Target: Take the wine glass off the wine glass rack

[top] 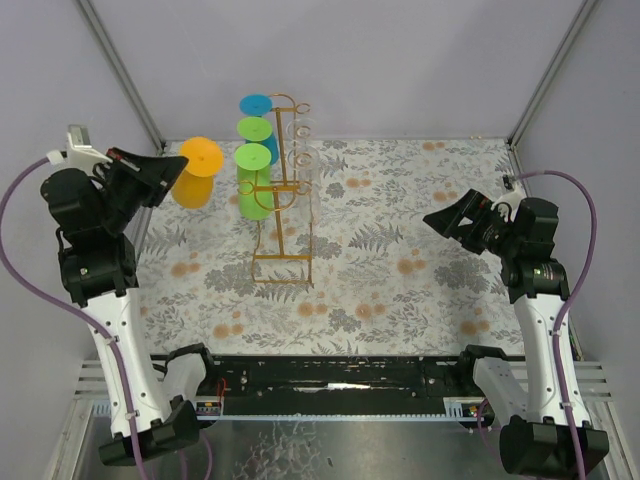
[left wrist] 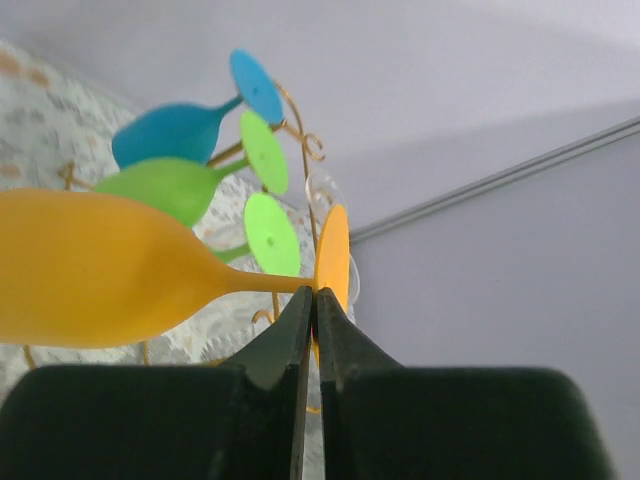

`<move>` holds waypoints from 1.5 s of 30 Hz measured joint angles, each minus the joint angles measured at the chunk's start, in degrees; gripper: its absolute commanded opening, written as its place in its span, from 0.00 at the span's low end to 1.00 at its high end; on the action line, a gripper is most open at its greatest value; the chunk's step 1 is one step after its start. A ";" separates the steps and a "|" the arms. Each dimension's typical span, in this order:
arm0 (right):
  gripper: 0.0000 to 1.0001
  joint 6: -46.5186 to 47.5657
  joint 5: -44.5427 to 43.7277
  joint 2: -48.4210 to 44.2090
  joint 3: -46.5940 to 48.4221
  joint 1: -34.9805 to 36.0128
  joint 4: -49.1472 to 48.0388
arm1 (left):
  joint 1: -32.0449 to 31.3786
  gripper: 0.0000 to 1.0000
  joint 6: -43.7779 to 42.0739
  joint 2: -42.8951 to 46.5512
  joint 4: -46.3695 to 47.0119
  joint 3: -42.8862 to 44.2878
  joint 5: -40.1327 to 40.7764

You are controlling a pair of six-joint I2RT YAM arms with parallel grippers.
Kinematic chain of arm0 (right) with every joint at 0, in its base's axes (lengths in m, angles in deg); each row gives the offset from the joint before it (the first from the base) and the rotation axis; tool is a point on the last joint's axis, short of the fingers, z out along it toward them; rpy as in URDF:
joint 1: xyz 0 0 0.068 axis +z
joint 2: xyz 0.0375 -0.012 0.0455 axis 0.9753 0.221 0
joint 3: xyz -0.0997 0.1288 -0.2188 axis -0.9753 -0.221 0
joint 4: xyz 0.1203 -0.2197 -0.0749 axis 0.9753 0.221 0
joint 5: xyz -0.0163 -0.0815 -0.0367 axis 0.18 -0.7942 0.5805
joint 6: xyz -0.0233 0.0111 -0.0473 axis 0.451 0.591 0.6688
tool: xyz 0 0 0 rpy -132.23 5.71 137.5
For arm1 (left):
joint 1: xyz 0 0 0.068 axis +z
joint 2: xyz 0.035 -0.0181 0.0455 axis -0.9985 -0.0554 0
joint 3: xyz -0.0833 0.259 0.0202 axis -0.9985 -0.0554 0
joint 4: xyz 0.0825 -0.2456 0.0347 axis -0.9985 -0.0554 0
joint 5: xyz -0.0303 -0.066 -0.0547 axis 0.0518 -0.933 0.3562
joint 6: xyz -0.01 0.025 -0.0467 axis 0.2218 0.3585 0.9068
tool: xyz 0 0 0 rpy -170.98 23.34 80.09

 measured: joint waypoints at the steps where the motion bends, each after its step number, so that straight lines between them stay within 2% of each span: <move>1: 0.99 0.04 0.00 0.09 0.04 0.00 0.00 | 0.00 0.00 -1.51 -0.11 -0.22 1.44 0.59; 7: 0.99 0.20 0.07 3.08 2.75 0.00 0.20 | 0.00 0.00 -11.39 -3.82 -0.52 14.29 1.07; 12: 0.99 0.28 0.02 6.29 7.45 0.00 0.20 | -0.02 0.00 -17.44 -10.49 2.14 28.00 -4.61; 16: 0.99 0.26 -0.37 10.12 14.14 0.00 0.26 | -0.02 0.00 -19.39 -14.86 5.75 34.38 -9.29; 22: 0.99 0.17 -0.55 13.86 22.23 0.00 0.17 | -0.09 0.00 -18.21 -21.14 12.37 39.80 -14.71; 26: 0.99 0.15 -0.55 14.03 23.78 0.00 0.31 | -0.68 0.00 -8.46 -27.06 20.31 43.41 -17.68; 29: 0.99 0.22 -0.61 13.86 23.96 0.00 1.07 | -4.98 0.00 -1.73 -31.17 25.49 43.71 -18.32; 32: 0.99 0.48 -1.03 13.62 23.96 0.00 2.40 | -12.96 0.00 -2.29 -34.16 24.41 43.76 -18.10; 35: 0.99 0.90 -1.81 13.46 24.48 0.00 3.93 | -19.98 0.00 -6.67 -35.82 20.90 43.76 -18.12; 41: 0.99 2.03 -4.39 12.39 26.88 0.00 8.07 | -29.20 0.00 -14.84 -35.93 16.72 45.62 -17.77; 45: 0.99 3.30 -6.78 11.61 30.60 0.00 11.96 | -38.80 0.00 -24.90 -37.03 10.80 49.53 -15.47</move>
